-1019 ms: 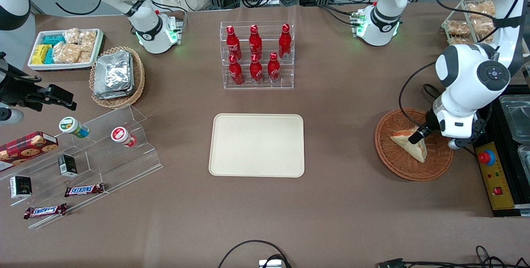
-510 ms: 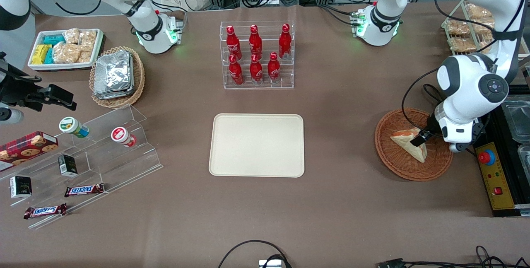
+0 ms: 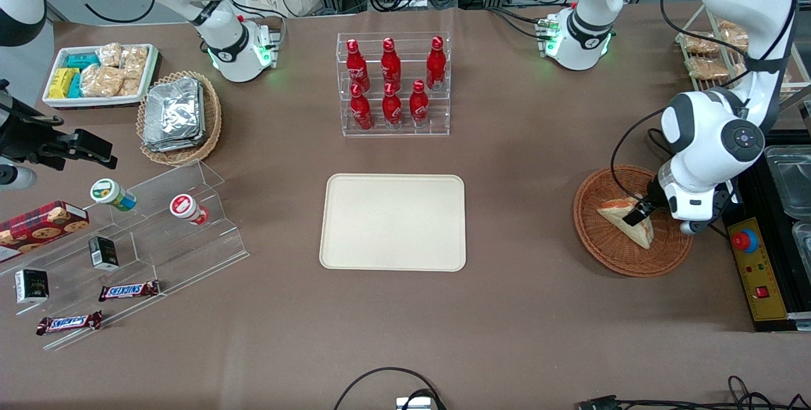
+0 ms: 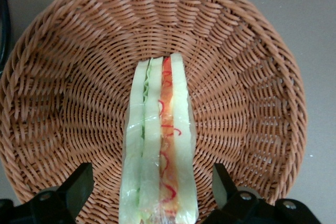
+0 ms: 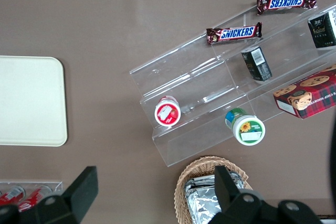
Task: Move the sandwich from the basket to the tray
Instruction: 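Lower the open left gripper around the sandwich's upright edge, then close the left gripper on the sandwich and lift it from the basket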
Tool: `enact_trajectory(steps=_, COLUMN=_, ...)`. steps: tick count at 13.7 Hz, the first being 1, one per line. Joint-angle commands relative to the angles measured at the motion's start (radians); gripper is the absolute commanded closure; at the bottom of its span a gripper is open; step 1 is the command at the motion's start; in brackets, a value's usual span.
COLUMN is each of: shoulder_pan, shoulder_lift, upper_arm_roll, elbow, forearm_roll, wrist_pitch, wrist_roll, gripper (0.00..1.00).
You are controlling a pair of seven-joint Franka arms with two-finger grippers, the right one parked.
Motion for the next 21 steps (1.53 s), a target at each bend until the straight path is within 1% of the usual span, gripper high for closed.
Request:
enact_trajectory(steps=1, shoulder_pan=0.008, shoulder_lift=0.011, upper_arm_roll=-0.007, elbow=-0.016, forearm_roll=-0.015, wrist_pitch=0.031, wrist_roll=0.006, gripper=0.00)
enact_trajectory(steps=8, shoulder_pan=0.008, shoulder_lift=0.085, upper_arm_roll=-0.007, elbow=-0.013, forearm_roll=-0.015, wrist_pitch=0.137, wrist_roll=0.007, gripper=0.01)
enact_trajectory(steps=9, shoulder_pan=0.008, shoulder_lift=0.082, upper_arm_roll=-0.007, elbow=-0.011, forearm_roll=-0.015, wrist_pitch=0.137, wrist_roll=0.007, gripper=0.13)
enact_trajectory(steps=10, shoulder_pan=0.008, shoulder_lift=0.078, upper_arm_roll=-0.007, elbow=-0.010, forearm_roll=-0.015, wrist_pitch=0.132, wrist_roll=0.009, gripper=0.36)
enact_trajectory(steps=11, shoulder_pan=0.008, shoulder_lift=0.074, upper_arm_roll=-0.007, elbow=-0.010, forearm_roll=-0.013, wrist_pitch=0.126, wrist_roll=0.013, gripper=0.65)
enact_trajectory(steps=12, shoulder_pan=0.007, shoulder_lift=0.073, upper_arm_roll=-0.007, elbow=-0.008, forearm_roll=-0.013, wrist_pitch=0.125, wrist_roll=0.017, gripper=0.78)
enact_trajectory(steps=14, shoulder_pan=0.005, shoulder_lift=0.071, upper_arm_roll=-0.007, elbow=-0.003, forearm_roll=-0.007, wrist_pitch=0.105, wrist_roll=0.029, gripper=0.97)
enact_trajectory(steps=15, shoulder_pan=0.007, shoulder_lift=0.065, upper_arm_roll=-0.007, elbow=0.003, forearm_roll=-0.007, wrist_pitch=0.087, wrist_roll=0.038, gripper=1.00)
enact_trajectory(steps=19, shoulder_pan=0.007, shoulder_lift=0.033, upper_arm_roll=-0.007, elbow=0.010, forearm_roll=-0.005, wrist_pitch=0.074, wrist_roll=0.072, gripper=1.00)
enact_trajectory(steps=21, shoulder_pan=0.005, shoulder_lift=0.018, upper_arm_roll=-0.009, elbow=0.041, forearm_roll=-0.004, wrist_pitch=0.007, wrist_roll=0.084, gripper=1.00)
